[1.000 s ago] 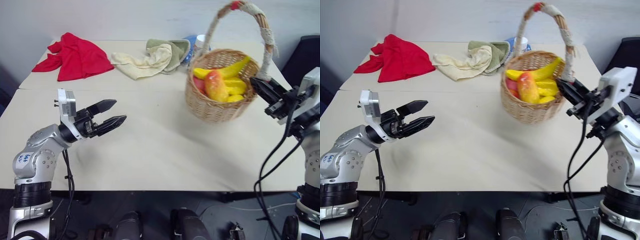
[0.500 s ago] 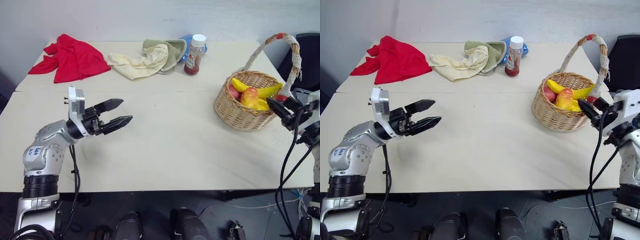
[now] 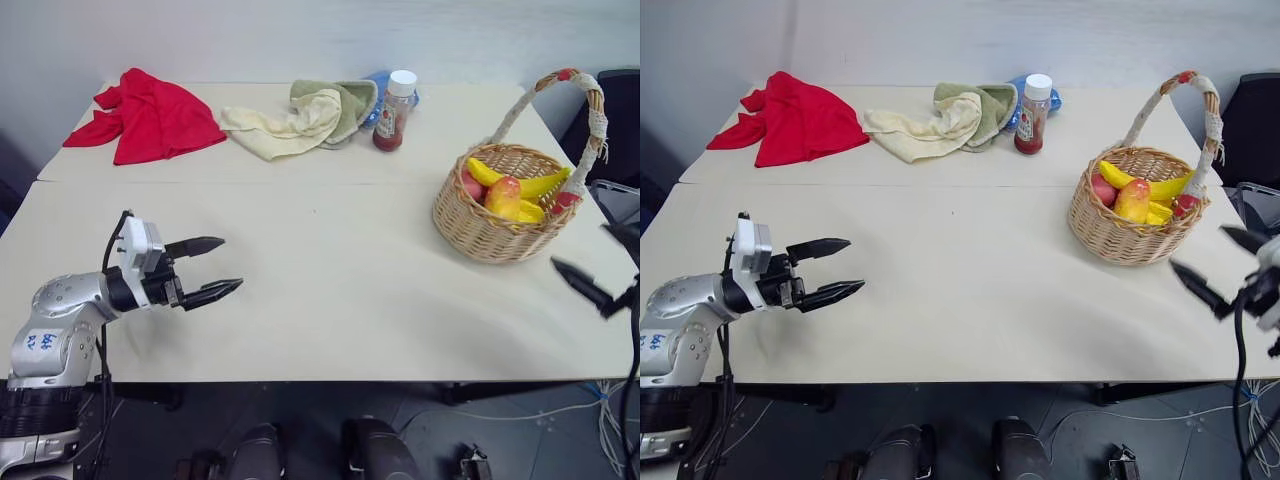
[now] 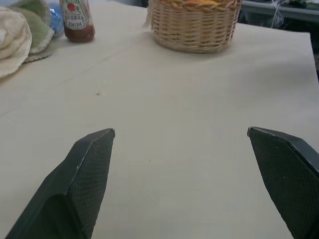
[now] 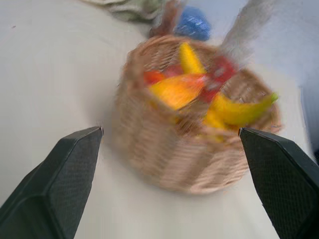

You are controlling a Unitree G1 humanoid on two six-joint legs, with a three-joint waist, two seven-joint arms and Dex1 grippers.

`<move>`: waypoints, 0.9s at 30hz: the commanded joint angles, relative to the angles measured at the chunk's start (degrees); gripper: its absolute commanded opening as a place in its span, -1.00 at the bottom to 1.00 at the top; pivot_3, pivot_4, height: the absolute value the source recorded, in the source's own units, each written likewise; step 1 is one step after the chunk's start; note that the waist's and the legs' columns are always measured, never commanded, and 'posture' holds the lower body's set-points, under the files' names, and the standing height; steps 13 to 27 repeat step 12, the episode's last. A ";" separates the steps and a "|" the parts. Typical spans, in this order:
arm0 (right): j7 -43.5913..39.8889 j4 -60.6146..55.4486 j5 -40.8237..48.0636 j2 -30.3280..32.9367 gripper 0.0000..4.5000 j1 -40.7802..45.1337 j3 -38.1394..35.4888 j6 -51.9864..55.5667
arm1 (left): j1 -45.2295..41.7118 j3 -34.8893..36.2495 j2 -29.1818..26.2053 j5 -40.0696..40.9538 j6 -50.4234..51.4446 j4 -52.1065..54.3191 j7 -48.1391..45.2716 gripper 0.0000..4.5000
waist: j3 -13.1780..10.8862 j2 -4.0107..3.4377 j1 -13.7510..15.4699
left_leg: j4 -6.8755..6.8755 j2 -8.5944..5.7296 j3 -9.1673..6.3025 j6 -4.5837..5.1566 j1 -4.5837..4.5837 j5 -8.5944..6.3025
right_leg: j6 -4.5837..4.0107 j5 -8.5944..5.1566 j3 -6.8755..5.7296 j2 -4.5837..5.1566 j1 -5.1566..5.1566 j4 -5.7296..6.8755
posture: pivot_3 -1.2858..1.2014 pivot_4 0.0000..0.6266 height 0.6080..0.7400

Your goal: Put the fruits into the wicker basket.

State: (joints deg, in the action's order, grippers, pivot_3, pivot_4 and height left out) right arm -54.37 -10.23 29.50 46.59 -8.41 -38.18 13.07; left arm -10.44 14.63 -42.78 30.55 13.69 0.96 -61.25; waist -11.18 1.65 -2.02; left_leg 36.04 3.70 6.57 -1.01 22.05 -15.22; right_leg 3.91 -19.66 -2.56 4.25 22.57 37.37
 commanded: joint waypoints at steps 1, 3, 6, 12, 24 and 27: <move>-3.31 -3.65 -0.87 -1.96 0.99 -1.97 5.84 -4.15 | 3.94 2.46 0.21 -3.19 -4.63 0.32 2.22 1.00 | 0.00 0.01 -0.36 | 0.01 0.01 0.00 0.01 0.00 0.00 | 0.00 0.00 0.00 0.00 0.00 0.01 | 0.03 -0.52 1.00; -4.91 -3.45 -3.44 -3.07 0.99 -1.89 10.30 -8.32 | 5.42 3.10 0.74 -3.93 -5.92 1.20 3.92 1.00 | 0.00 0.02 -0.31 | 0.01 0.01 -0.03 0.02 -0.01 -0.01 | -0.01 0.01 -0.03 0.01 0.00 0.02 | 0.03 -0.52 1.00; -5.18 -2.22 -5.93 -5.71 0.99 2.10 17.96 -12.14 | 8.44 3.28 1.40 -6.28 -8.62 3.15 6.19 1.00 | 0.00 0.01 0.06 | 0.05 -0.02 -0.05 0.04 0.01 -0.01 | -0.02 0.01 -0.05 0.07 0.01 0.04 | 0.03 -0.52 1.00; -4.00 6.28 -12.44 -12.24 0.99 14.21 30.26 -20.62 | 12.89 4.77 2.26 -6.84 -10.37 5.51 8.80 1.00 | 0.00 0.02 0.18 | 0.04 -0.02 -0.07 0.04 0.01 -0.02 | -0.04 0.01 -0.09 0.09 0.02 0.04 | 0.03 -0.52 1.00; -4.00 6.28 -12.44 -12.24 0.99 14.21 30.26 -20.62 | 12.89 4.77 2.26 -6.84 -10.37 5.51 8.80 1.00 | 0.00 0.02 0.18 | 0.04 -0.02 -0.07 0.04 0.01 -0.02 | -0.04 0.01 -0.09 0.09 0.02 0.04 | 0.03 -0.52 1.00; -4.00 6.28 -12.44 -12.24 0.99 14.21 30.26 -20.62 | 12.89 4.77 2.26 -6.84 -10.37 5.51 8.80 1.00 | 0.00 0.02 0.18 | 0.04 -0.02 -0.07 0.04 0.01 -0.02 | -0.04 0.01 -0.09 0.09 0.02 0.04 | 0.03 -0.52 1.00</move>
